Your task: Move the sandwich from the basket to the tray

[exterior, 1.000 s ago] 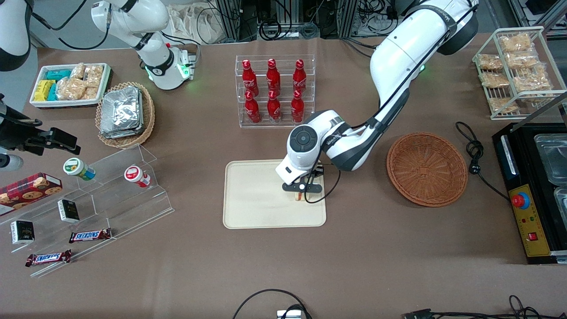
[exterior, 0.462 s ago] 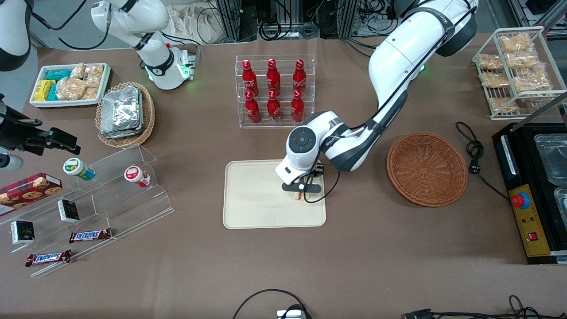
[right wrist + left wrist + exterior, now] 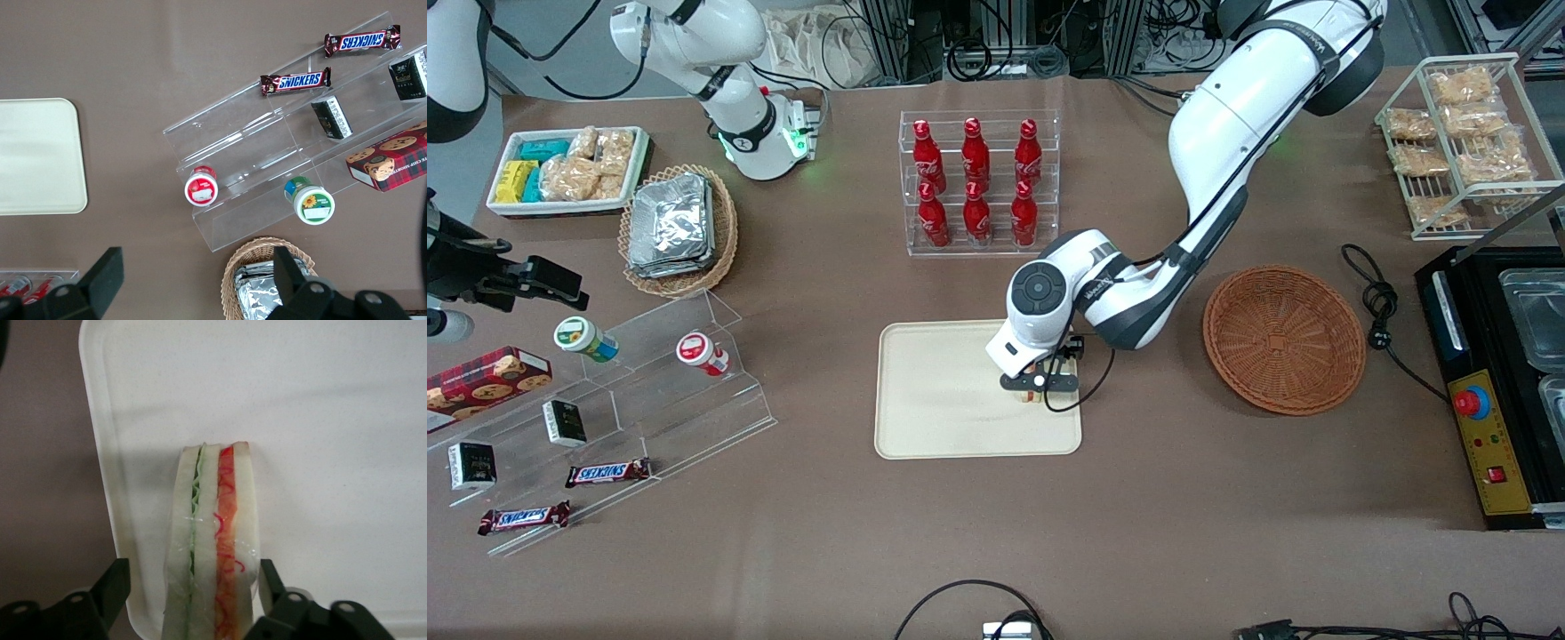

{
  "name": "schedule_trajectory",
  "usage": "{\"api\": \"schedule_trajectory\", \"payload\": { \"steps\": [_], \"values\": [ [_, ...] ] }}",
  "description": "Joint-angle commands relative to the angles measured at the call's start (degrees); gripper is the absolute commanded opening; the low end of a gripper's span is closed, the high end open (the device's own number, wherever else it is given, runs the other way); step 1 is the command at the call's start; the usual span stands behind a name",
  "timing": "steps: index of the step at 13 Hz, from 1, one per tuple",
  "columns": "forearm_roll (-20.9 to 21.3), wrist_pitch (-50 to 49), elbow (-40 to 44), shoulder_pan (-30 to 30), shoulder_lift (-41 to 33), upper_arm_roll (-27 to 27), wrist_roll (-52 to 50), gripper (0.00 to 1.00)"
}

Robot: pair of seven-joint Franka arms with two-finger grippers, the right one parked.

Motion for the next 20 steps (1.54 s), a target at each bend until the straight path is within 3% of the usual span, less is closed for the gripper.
{"api": "schedule_trajectory", "payload": {
  "steps": [1,7,11,16,20],
  "values": [
    [1.28,-1.94,1.48,-0.36,-2.36,0.42,-3.94,1.0],
    [1.1,-13.98,7.45,-0.01,-10.09,3.31,-6.76,1.0],
    [0.14,-18.9,7.46,6.3,-17.47,4.55,-5.71,1.0],
    [-7.41,-25.23,7.46,15.88,-25.04,4.55,9.29,1.0],
    [-9.61,-28.66,7.54,20.9,-27.51,4.64,18.63,1.0]
  ]
}}
